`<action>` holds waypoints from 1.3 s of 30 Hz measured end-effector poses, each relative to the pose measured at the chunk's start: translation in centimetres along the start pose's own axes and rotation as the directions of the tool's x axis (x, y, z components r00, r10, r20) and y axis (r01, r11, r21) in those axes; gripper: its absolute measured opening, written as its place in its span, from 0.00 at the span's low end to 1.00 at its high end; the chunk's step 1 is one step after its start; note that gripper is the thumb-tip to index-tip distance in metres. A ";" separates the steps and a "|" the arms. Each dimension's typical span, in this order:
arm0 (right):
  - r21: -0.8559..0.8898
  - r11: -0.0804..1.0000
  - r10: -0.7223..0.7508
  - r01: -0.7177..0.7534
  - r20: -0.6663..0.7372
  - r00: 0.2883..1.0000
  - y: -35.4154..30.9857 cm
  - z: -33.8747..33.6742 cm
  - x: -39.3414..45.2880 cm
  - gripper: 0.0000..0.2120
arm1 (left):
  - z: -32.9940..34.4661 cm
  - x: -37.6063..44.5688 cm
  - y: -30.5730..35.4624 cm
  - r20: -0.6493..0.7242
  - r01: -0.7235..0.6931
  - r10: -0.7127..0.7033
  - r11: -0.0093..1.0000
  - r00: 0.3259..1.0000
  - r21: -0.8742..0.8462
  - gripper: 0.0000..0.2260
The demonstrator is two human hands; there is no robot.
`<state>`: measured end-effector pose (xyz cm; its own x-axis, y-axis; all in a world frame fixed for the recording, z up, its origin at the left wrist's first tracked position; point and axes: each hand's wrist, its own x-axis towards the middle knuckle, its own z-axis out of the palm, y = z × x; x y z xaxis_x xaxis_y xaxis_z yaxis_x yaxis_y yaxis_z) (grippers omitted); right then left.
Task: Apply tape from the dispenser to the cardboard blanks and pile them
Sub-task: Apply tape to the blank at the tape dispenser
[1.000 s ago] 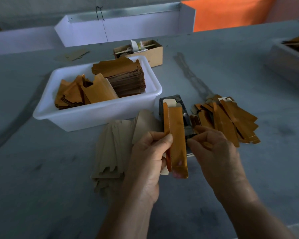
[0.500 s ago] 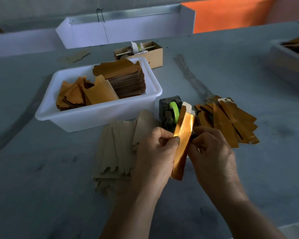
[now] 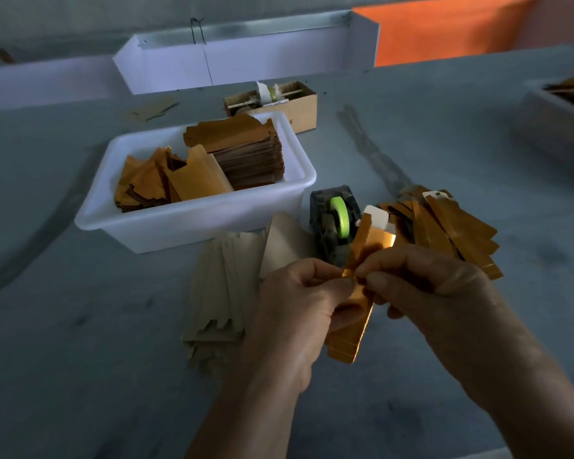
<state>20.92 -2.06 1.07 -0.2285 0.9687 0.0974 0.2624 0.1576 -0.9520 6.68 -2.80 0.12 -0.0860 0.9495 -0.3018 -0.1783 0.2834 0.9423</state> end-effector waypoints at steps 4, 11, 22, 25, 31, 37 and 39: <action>-0.073 0.997 0.016 -0.014 0.017 1.000 0.2 0.2 0.1 0.10 | -0.2 -0.3 0.1 0.018 -0.002 0.002 1.000 1.000 -0.004 0.07; -0.151 0.988 0.016 -0.026 -0.067 0.998 0.2 0.4 0.4 0.12 | -0.3 -0.5 0.0 0.066 0.018 -0.016 1.000 0.998 -0.023 0.07; -0.283 0.958 0.018 -0.048 -0.108 0.994 0.1 0.8 0.5 0.13 | -0.2 -0.8 -0.1 0.071 0.001 -0.003 1.000 0.997 0.021 0.05; -0.319 0.946 0.030 -0.060 -0.099 0.995 -0.1 0.8 0.5 0.12 | 0.0 -0.8 -0.5 0.023 -0.031 0.029 0.997 0.999 0.067 0.06; -0.506 0.858 0.029 -0.092 -0.131 0.991 -1.3 0.8 0.0 0.11 | 1.0 -1.3 -1.0 -0.078 -0.127 0.141 0.979 0.987 0.157 0.10; -0.640 0.742 0.088 -0.197 -0.198 0.976 -2.4 1.4 -0.1 0.18 | 1.3 -2.1 -1.7 -0.195 -0.209 0.279 0.925 0.940 0.317 0.11; -0.680 0.710 0.044 -0.183 -0.216 0.975 -2.3 1.3 -0.4 0.23 | 0.7 -2.2 -1.6 -0.181 -0.220 0.273 0.938 0.945 0.270 0.08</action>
<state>19.23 -3.05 2.84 -0.0085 0.9933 0.1156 0.8658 0.0651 -0.4961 7.88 -5.25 -0.64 -0.3077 0.9500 -0.0539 0.1159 0.0937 0.9888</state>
